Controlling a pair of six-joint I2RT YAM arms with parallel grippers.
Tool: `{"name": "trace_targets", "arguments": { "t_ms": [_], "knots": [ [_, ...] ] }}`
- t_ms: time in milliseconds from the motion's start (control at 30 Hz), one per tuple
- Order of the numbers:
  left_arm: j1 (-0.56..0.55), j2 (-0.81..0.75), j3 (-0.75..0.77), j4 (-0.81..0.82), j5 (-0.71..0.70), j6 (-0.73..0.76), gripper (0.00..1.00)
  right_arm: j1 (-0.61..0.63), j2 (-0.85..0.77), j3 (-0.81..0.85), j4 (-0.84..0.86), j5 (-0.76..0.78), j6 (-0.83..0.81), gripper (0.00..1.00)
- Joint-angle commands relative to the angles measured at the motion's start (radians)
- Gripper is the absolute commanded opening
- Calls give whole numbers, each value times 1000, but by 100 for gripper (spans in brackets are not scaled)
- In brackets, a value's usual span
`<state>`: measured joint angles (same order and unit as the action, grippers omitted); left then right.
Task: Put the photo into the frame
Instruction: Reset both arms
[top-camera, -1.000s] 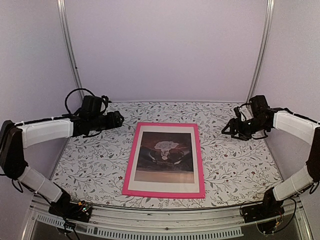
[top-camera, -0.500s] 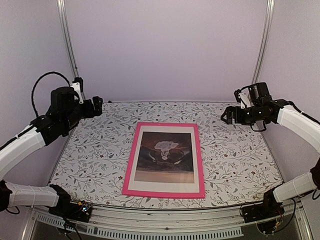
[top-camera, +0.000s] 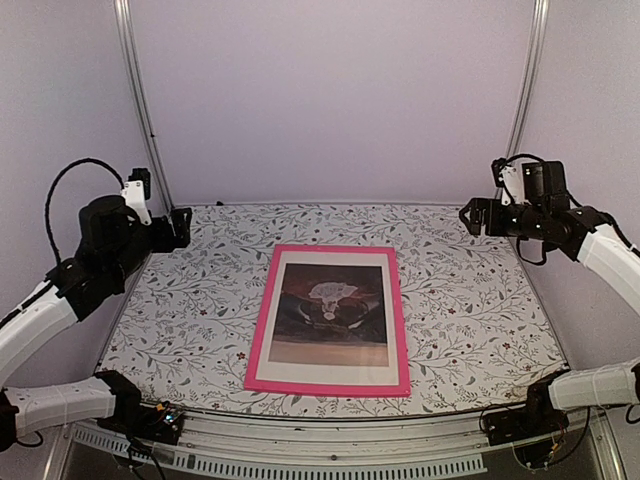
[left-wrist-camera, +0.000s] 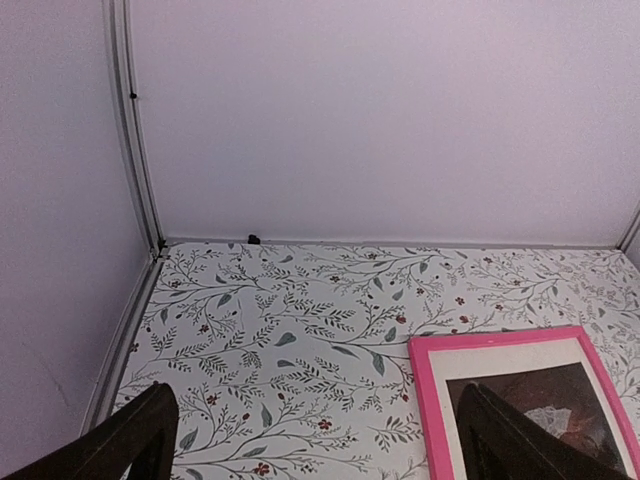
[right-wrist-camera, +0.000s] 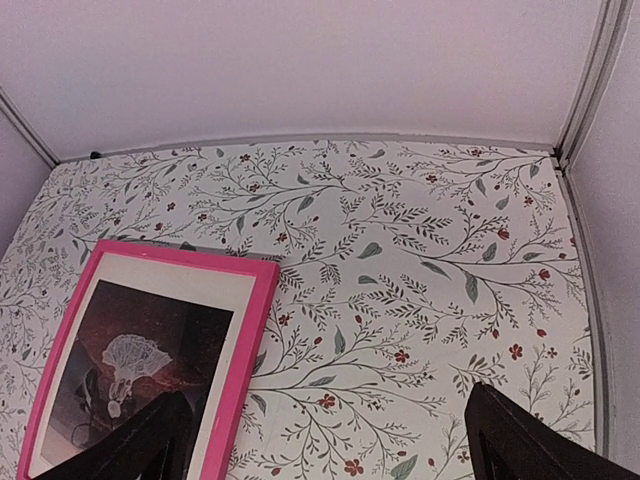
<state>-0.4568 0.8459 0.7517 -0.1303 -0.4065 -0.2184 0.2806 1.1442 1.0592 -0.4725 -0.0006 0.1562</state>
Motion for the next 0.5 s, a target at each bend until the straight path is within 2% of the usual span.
{"name": "trace_targets", "arguments": {
  "t_ms": [0,467],
  "knots": [
    [8,-36,-46,55,42,20,100,1,-23,-23,47,45,-22,99],
    [6,-53,-78,73,41,8,100,0,-130,-126,156,25,-37,99]
  ]
}}
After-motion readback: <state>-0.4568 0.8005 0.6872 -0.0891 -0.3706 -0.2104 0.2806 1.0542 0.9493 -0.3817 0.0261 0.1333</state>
